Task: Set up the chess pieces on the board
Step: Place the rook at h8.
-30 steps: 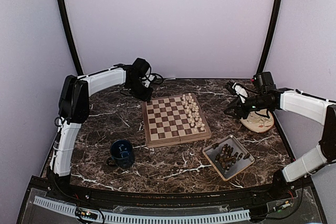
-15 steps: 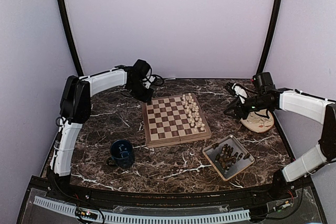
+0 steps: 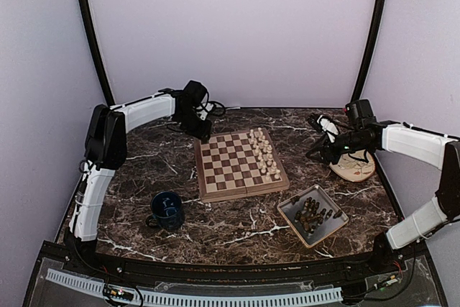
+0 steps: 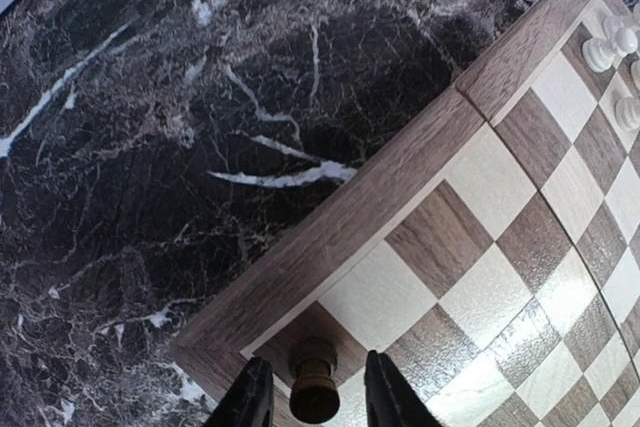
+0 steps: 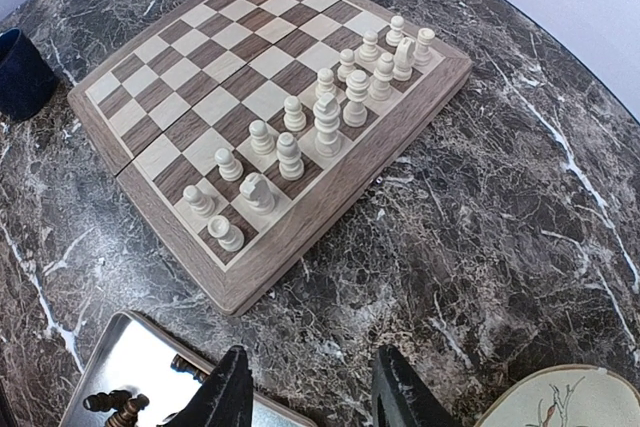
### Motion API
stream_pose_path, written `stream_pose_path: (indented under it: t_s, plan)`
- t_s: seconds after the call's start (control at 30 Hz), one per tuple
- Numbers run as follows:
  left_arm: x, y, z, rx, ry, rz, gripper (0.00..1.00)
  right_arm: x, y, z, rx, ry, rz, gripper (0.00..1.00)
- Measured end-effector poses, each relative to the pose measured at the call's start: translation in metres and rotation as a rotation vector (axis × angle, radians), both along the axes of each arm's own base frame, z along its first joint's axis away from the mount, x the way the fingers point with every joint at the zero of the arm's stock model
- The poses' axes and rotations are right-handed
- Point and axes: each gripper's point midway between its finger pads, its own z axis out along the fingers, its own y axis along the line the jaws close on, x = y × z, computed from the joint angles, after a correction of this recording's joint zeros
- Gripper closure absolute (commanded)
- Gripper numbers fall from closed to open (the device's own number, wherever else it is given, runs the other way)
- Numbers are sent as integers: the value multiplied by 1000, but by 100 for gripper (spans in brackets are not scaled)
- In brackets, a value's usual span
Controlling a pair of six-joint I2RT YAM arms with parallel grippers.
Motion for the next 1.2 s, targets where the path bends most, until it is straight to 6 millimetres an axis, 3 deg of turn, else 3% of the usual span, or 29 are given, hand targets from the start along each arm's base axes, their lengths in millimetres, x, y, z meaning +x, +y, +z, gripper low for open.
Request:
stream_pose_path:
  t_s: [0.1,0.17,0.2,0.23,0.33,0.43,0.5,0.6,0.7,0.8,0.87,0.93,1.07,1.2]
  plan:
    - [5,-1,11,-12,-23,9,51,0,0,0,0,1,0,58]
    - [5,0,20,-8,-34,16,26,0,0,-1,0,3,0,58]
    - [5,2,26,-5,-41,21,6,0,0,-1,0,3,0,58]
    - [4,4,32,-4,-45,30,2,0,0,-2,-1,5,0,58]
    - [0,7,62,-26,-75,49,1,1,0,-4,-8,16,0,58]
    - [-6,7,111,-84,-132,52,1,2,-1,-2,-18,20,-4,58]
    - [-14,4,141,-119,-172,29,1,4,-2,4,-24,16,-3,58]
    - [-38,-3,167,-144,-237,-42,1,8,-3,18,-43,-4,5,54]
    - [-78,-14,162,-141,-285,-140,1,15,-2,37,-77,-33,24,46]
    - [-113,-24,144,-161,-311,-222,1,16,1,43,-110,-32,47,46]
    - [-124,-25,134,-170,-315,-243,1,9,3,38,-135,-6,68,47]
    - [-121,-24,133,-180,-334,-239,1,-4,8,29,-166,36,92,48]
    - [-113,-21,156,-227,-418,-221,1,-24,15,16,-216,85,131,48]
    - [-113,-18,201,-303,-533,-204,1,-43,11,2,-264,130,153,49]
